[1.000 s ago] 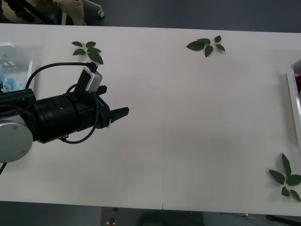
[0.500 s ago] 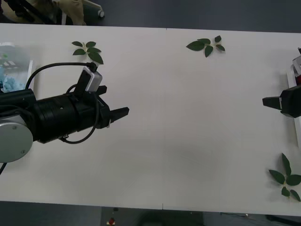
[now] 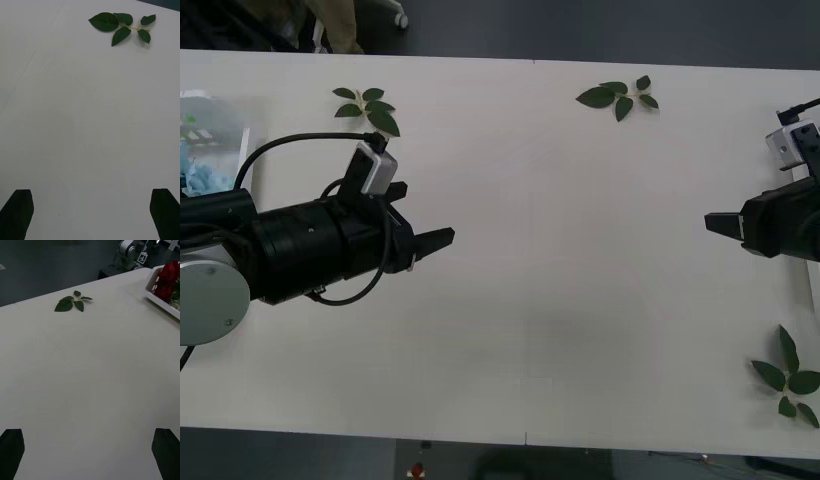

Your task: Put the red flowers into the right box and the blue flowers into the left box

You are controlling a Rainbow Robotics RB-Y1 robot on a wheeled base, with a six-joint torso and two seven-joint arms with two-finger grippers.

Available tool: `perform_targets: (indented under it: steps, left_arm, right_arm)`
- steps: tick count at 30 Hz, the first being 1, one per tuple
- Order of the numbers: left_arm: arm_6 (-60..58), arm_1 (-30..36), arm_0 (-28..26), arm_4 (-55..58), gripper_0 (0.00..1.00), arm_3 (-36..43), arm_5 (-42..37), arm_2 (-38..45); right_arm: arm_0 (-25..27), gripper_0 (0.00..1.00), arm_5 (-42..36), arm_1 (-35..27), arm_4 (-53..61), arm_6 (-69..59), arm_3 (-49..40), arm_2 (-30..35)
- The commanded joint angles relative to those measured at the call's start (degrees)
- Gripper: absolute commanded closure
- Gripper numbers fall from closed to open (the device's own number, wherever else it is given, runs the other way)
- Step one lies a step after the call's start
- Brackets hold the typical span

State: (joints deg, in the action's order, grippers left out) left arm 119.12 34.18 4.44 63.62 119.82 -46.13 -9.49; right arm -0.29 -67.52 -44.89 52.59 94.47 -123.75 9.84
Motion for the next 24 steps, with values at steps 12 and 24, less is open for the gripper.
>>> perform_targets:
  steps: [12, 24]
  left_arm:
    - [-1.26, 0.72, -0.04, 0.01, 0.0, 0.86, 0.42, 0.79]
    - [-1.26, 0.72, -0.04, 0.01, 0.0, 0.86, 0.42, 0.79]
  right_arm:
    - [-0.06, 0.09, 0.29, -0.37, -0.56, -1.4, -1.49, 0.7]
    - [-0.06, 0.06, 0.29, -0.37, -0.56, -1.4, -1.49, 0.7]
